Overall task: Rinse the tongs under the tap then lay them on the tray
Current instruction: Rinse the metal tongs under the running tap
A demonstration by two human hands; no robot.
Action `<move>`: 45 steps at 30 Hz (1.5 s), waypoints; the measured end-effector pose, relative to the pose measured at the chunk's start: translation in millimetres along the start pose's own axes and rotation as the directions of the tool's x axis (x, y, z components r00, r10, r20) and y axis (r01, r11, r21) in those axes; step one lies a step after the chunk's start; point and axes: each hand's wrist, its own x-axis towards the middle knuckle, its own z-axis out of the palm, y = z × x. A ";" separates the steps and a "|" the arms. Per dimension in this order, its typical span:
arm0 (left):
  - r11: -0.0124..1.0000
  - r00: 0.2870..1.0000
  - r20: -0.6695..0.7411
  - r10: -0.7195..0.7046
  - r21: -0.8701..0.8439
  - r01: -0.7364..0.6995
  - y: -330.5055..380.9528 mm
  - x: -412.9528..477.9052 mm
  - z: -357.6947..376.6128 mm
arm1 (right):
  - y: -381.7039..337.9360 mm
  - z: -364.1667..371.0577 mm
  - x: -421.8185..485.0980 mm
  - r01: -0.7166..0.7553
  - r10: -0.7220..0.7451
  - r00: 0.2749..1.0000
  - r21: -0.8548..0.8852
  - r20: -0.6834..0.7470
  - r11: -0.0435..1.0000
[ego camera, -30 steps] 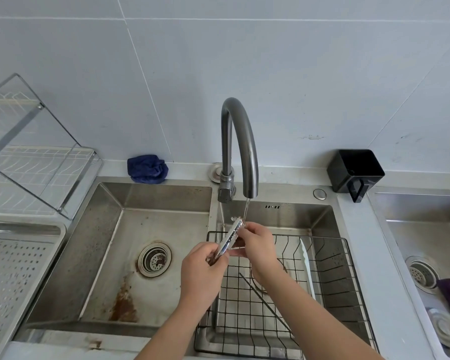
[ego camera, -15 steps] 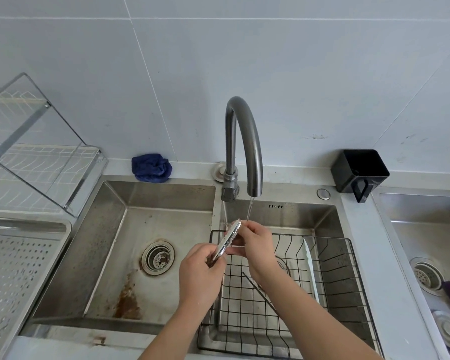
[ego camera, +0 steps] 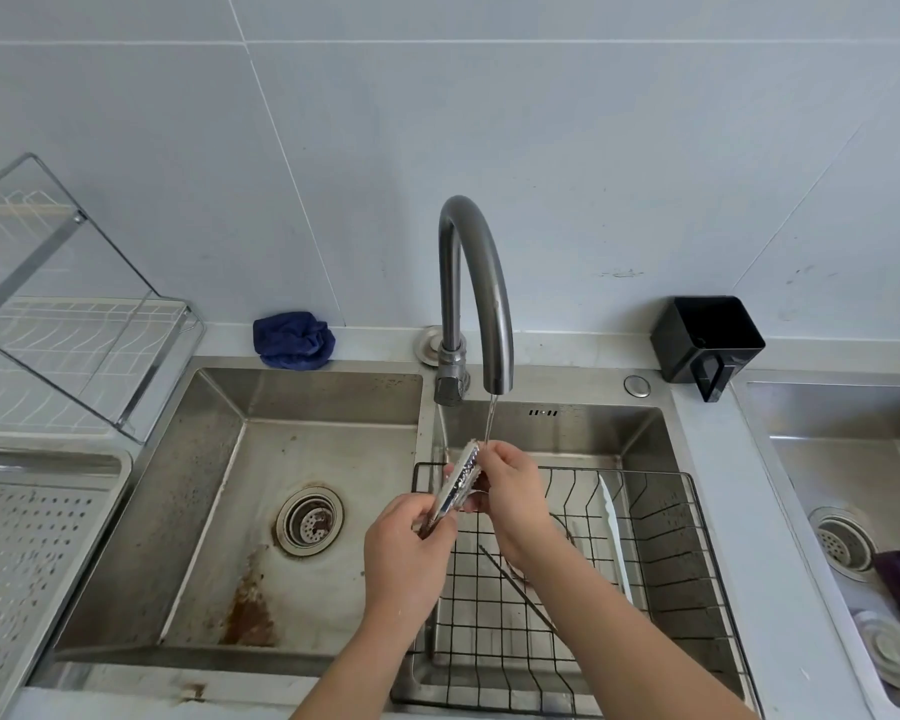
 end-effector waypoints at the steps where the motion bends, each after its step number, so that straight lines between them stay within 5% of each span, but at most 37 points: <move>1: 1.000 1.000 0.000 -0.022 -0.022 0.022 -1.5 2.1 -1.1 | 0.1 -1.5 -0.5 -0.011 0.010 0.999 0.023 0.042 1.000; 15: 0.806 0.937 0.173 -0.305 -0.477 0.350 0.7 20.4 3.1 | -15.9 0.1 8.1 -0.084 0.055 0.989 0.208 0.140 0.975; 21: 0.880 0.963 0.179 -0.202 -0.398 0.259 1.4 20.4 10.4 | -27.7 2.2 8.8 0.082 -0.102 0.991 -0.211 -0.083 0.974; 27: 0.819 0.960 0.123 -0.253 -0.500 0.280 11.6 32.1 14.9 | -21.3 -0.2 5.9 -0.022 -0.006 0.987 0.169 0.163 0.985; 29: 0.822 0.961 0.103 -0.256 -0.499 0.273 11.1 34.7 14.8 | -17.4 0.7 5.5 0.090 -0.084 0.993 -0.060 0.083 0.994; 32: 0.872 0.979 0.067 -0.193 -0.445 0.203 8.7 34.9 16.5 | -20.2 2.6 4.2 0.222 -0.256 0.967 -0.453 -0.012 0.863; 37: 0.952 0.999 0.045 -0.011 -0.305 0.024 14.2 29.4 18.6 | -27.0 -0.4 2.5 0.194 -0.254 0.957 -0.341 -0.140 0.920; 45: 0.971 1.000 -0.001 0.008 -0.239 -0.008 3.4 18.5 8.2 | -16.1 -15.9 -3.8 0.086 -0.074 0.995 -0.181 0.070 0.980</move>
